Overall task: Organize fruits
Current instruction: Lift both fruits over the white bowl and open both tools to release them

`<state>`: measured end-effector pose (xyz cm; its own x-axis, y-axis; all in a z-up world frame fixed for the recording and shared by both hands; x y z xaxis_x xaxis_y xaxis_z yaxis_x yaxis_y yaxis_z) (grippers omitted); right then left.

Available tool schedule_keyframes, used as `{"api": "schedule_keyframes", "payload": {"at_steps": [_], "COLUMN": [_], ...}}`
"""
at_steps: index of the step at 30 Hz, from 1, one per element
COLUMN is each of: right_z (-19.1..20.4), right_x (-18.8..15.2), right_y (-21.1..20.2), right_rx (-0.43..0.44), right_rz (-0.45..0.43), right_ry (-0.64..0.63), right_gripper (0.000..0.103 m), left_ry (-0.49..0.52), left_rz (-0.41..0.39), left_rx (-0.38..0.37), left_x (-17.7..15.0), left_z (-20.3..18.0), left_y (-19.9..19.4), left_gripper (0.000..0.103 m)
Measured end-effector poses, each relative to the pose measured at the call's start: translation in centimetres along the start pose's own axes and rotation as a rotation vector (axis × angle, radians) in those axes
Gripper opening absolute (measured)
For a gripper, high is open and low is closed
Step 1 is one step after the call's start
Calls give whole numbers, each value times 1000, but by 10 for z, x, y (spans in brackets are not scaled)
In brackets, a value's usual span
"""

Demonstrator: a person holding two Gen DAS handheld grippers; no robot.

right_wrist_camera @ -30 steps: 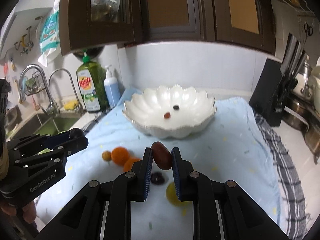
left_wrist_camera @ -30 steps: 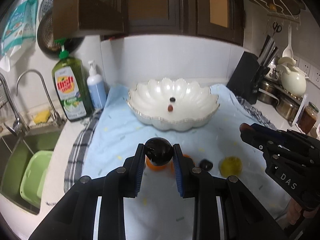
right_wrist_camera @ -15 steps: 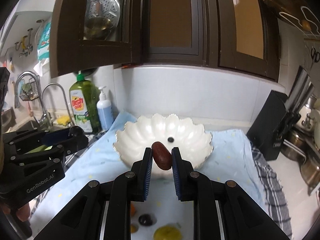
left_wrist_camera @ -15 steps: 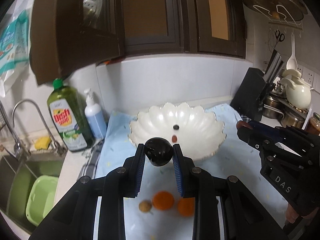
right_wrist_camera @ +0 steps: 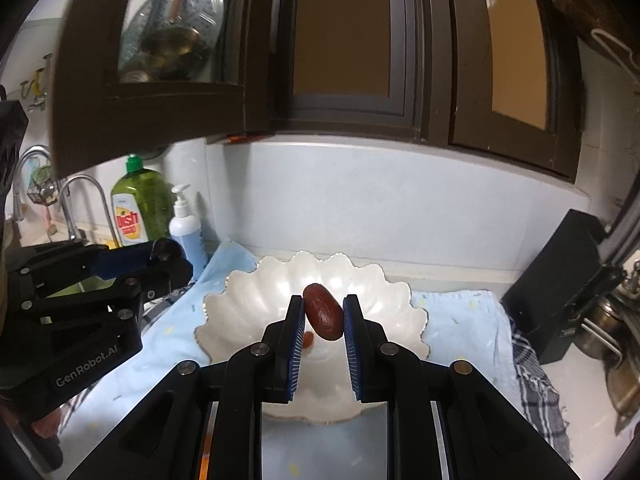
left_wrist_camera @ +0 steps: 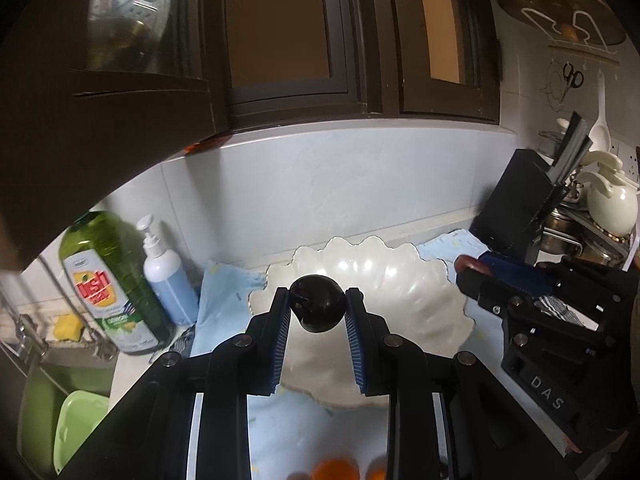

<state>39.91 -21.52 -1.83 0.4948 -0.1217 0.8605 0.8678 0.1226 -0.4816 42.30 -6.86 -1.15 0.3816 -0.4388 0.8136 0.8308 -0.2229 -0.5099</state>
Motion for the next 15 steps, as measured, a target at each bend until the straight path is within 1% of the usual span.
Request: {"api": "schedule_keyframes", "payload": {"at_steps": [5, 15], "right_z": [-11, -27], "right_x": [4, 5], "right_y": [37, 95], "right_rx": [-7, -40], "right_rz": [61, 159], "right_ry": [14, 25], "right_gripper": [21, 21], "left_ry": [11, 9], "left_rz": [39, 143], "left_rx": [-14, -54], "left_x": [7, 4], "left_z": [3, 3], "left_y": [36, 100], "left_gripper": [28, 28]}}
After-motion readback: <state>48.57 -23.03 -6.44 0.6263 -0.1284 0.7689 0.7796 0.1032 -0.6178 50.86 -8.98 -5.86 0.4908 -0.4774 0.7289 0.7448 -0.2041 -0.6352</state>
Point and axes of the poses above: each gripper's, at about its wrist camera, not at the fingertips, and y roughly the way its jaws point, z to its left, x to its top, the point moved 3 cm from there along y, roughly the way its jaws point, and after that the axes turned 14 degrees about y, right-handed, at the moved point
